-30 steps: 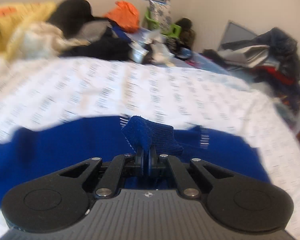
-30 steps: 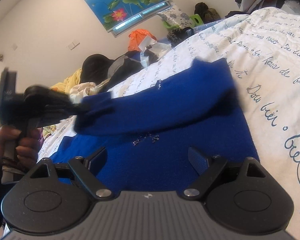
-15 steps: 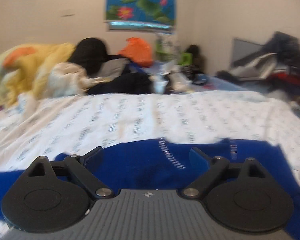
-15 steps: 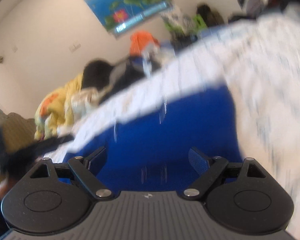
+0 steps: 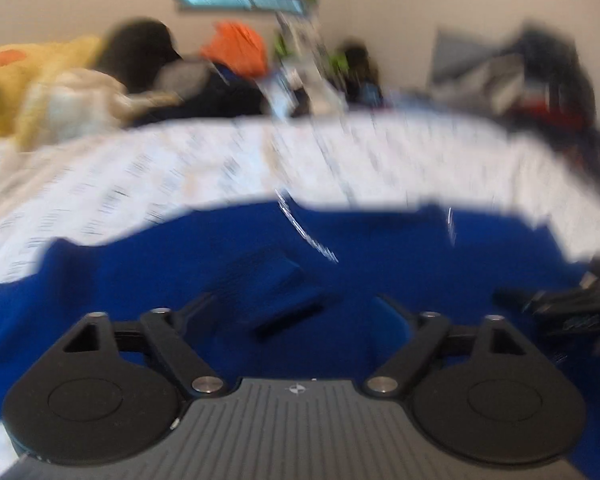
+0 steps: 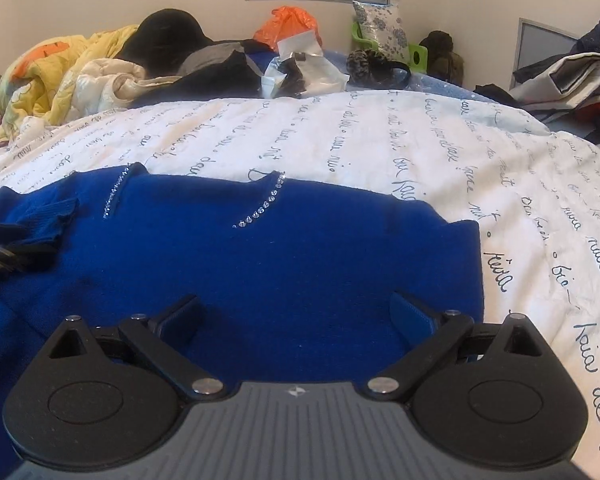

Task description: Fold small clothes

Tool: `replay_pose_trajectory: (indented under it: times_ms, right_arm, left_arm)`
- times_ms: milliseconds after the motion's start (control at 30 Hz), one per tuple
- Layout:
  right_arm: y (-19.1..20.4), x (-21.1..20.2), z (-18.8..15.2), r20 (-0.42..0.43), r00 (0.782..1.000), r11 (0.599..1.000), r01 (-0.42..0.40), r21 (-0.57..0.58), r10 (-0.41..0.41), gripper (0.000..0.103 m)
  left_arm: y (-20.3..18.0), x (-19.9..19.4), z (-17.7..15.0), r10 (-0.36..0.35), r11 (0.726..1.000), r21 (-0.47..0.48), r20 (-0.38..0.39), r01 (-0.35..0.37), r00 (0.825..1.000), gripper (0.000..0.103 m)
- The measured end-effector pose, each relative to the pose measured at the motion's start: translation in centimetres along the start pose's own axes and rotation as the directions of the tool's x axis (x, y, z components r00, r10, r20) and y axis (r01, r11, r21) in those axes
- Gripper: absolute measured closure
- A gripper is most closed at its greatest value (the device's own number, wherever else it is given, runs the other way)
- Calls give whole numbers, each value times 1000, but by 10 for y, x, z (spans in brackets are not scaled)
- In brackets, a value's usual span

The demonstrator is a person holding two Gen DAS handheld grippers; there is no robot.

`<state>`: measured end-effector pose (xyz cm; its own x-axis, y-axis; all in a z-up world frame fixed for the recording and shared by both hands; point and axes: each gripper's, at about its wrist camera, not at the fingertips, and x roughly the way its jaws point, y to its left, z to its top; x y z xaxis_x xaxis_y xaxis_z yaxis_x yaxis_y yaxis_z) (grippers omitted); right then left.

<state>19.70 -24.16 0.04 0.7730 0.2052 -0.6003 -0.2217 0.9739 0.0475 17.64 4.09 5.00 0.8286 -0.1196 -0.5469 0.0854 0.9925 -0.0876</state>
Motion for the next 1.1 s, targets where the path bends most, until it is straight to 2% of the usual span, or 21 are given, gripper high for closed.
replay_pose_trajectory:
  times_ms: [33, 67, 133, 200, 233, 267, 333, 400, 433, 467, 500, 567, 667, 700, 733, 767, 833, 900, 967, 1033, 1100]
  right_arm:
    - [1, -2, -1, 3, 1000, 1000, 1, 4, -1, 2]
    - [2, -3, -1, 6, 1000, 1000, 3, 7, -3, 2]
    - [1, -4, -2, 9, 1000, 1000, 2, 12, -2, 2]
    - [-3, 3, 2, 7, 1000, 1000, 1, 12, -2, 2]
    - [-3, 3, 2, 6, 1000, 1000, 4, 8, -4, 2]
    - [-3, 3, 2, 7, 1000, 1000, 4, 8, -4, 2]
    - [-4, 3, 1, 7, 1000, 1000, 4, 8, -4, 2]
    - [-3, 3, 1, 7, 1000, 1000, 6, 7, -6, 2]
    - [-4, 3, 1, 7, 1000, 1000, 7, 8, -7, 2]
    - [-3, 2, 1, 8, 1000, 1000, 9, 8, -9, 2]
    - [-3, 2, 1, 7, 1000, 1000, 12, 7, -12, 2]
    - [-3, 3, 1, 7, 1000, 1000, 15, 6, -15, 2]
    - [-2, 3, 1, 6, 1000, 1000, 17, 5, -17, 2]
    - [-2, 3, 1, 6, 1000, 1000, 17, 5, -17, 2]
    - [-2, 3, 1, 7, 1000, 1000, 18, 5, -18, 1]
    - [-2, 3, 1, 7, 1000, 1000, 17, 5, -17, 1]
    - [-3, 3, 1, 7, 1000, 1000, 15, 7, -15, 2]
    - [-3, 3, 1, 8, 1000, 1000, 13, 10, -13, 1]
    - [-4, 4, 1, 10, 1000, 1000, 11, 18, -11, 1]
    - [-5, 4, 1, 15, 1000, 999, 5, 32, -6, 1]
    - [-10, 2, 0, 27, 1000, 998, -10, 67, 8, 1]
  left_arm:
    - [13, -23, -4, 24, 999, -49, 63, -21, 998, 0]
    - [30, -49, -11, 56, 993, -110, 127, -43, 990, 0]
    - [76, -87, -22, 128, 967, -241, 174, -84, 976, 0]
    - [135, -112, -34, 225, 900, -410, 145, -149, 963, 0]
    - [170, -120, -40, 270, 847, -498, 102, -185, 957, 0]
    - [206, -127, -46, 311, 777, -588, 48, -225, 949, 0]
    - [276, -139, -61, 367, 589, -760, -52, -275, 929, 4]
    - [328, -150, -77, 359, 420, -874, -89, -246, 929, 10]
    - [344, -155, -83, 348, 371, -909, -53, -189, 936, 13]
    - [355, -157, -84, 339, 350, -924, -31, -157, 940, 15]
    - [360, -157, -81, 341, 337, -929, -27, -149, 940, 22]
    - [366, -154, -79, 342, 344, -928, -18, -143, 940, 31]
    - [358, -141, -71, 370, 395, -892, -62, -218, 927, 58]
    - [359, -138, -69, 375, 406, -882, -78, -239, 924, 73]
    - [358, -135, -68, 379, 408, -874, -101, -264, 920, 96]
    - [358, -131, -67, 383, 414, -861, -130, -296, 914, 102]
    - [347, -121, -67, 431, 442, -821, -158, -360, 888, 102]
    - [316, -124, -46, 464, 527, -764, -107, -371, 879, 102]
    - [267, -119, -16, 443, 660, -674, -7, -332, 896, 102]
    - [199, -107, 13, 364, 799, -545, 102, -254, 926, 102]
    - [120, -87, 32, 209, 914, -386, 180, -126, 961, 102]
